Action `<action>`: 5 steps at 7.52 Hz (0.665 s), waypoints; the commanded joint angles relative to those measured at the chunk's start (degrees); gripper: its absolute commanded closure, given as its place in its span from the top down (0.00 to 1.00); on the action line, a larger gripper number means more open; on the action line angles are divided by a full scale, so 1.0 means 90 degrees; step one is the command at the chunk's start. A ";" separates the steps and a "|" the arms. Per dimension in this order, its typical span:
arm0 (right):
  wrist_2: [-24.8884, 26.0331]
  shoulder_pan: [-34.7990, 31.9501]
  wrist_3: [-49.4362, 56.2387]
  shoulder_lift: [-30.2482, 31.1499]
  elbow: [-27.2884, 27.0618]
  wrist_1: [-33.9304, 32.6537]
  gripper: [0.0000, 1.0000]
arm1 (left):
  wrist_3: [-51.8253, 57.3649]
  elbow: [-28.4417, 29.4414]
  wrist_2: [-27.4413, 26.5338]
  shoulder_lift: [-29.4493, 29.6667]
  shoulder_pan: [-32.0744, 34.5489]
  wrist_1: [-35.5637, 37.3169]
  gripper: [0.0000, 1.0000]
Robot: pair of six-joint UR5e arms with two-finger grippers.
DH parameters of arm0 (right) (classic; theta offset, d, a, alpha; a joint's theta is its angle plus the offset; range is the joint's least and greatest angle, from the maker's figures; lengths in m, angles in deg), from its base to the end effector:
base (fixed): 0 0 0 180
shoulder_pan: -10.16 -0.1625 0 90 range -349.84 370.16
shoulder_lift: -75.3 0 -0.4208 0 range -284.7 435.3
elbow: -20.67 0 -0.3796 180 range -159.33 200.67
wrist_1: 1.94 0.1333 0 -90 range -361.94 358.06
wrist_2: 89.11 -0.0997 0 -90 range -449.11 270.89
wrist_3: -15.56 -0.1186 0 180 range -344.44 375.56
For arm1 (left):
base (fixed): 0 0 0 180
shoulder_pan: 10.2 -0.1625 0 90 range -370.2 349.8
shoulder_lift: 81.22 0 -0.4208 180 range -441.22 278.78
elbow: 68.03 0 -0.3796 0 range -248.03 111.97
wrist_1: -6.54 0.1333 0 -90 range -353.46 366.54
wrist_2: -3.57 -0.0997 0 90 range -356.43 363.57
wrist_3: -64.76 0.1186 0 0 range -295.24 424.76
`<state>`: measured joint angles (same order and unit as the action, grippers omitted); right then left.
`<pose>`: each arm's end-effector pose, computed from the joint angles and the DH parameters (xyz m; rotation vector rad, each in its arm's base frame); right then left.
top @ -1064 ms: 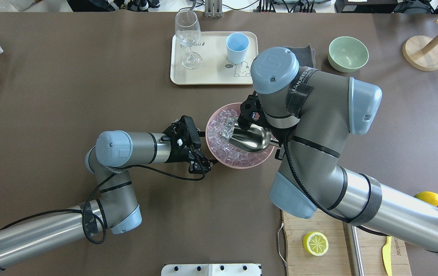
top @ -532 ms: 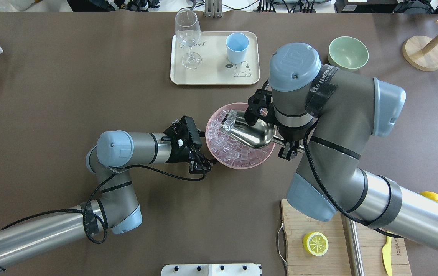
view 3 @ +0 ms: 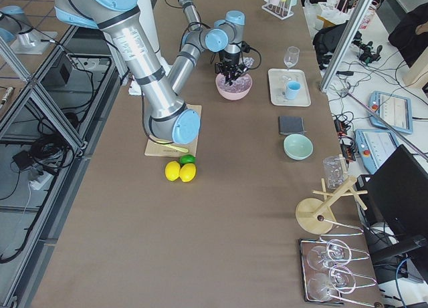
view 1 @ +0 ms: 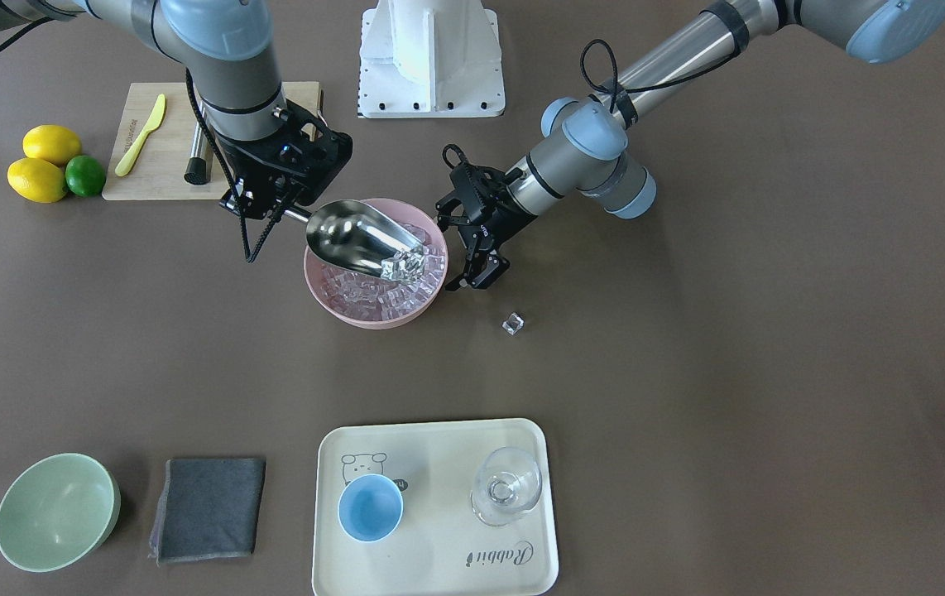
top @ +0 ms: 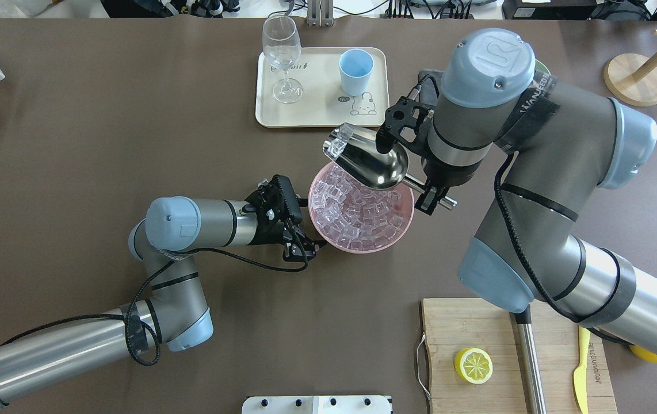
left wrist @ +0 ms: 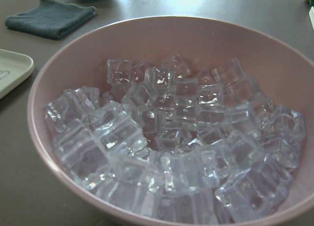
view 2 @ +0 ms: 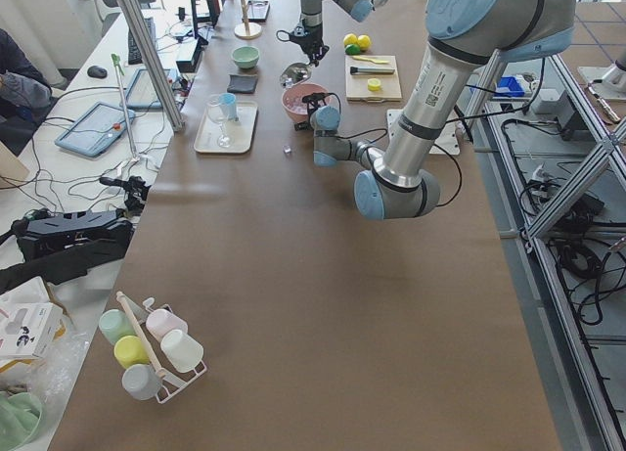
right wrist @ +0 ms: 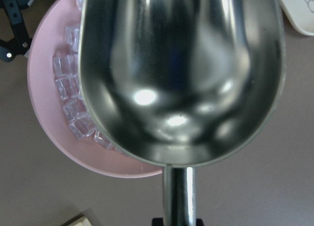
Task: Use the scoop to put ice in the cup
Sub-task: 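Lift the loaded scoop out of the bowl toward the blue cup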
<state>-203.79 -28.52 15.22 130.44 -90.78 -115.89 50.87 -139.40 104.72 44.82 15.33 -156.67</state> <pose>-0.4105 -0.4360 0.2296 0.3312 -0.6456 -0.9738 0.6067 -0.4121 0.2882 1.1698 1.1575 0.8368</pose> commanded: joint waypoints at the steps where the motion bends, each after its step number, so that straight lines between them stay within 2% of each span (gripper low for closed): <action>1: -0.0109 -0.0205 -0.0759 0.0249 0.0000 0.1395 0.00 | 0.0010 0.0001 0.0011 -0.0010 -0.0005 0.0000 0.98; 2: -0.0118 -0.0282 -0.1082 0.0405 0.0029 0.1972 0.00 | 0.0010 0.0001 0.0011 -0.0010 0.0005 0.0000 0.98; 3: -0.0118 -0.0370 -0.1153 0.0455 0.0049 0.2239 0.00 | 0.0019 0.0001 0.0011 -0.0019 0.0005 0.0000 0.98; 5: -0.0360 -0.0507 -0.1173 0.0456 0.0456 0.2251 0.00 | 0.0029 0.0001 0.0021 -0.0039 0.0005 0.0000 0.98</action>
<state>-205.08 -31.99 5.19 134.36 -89.83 -96.72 51.07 -139.40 104.82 44.61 15.37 -156.67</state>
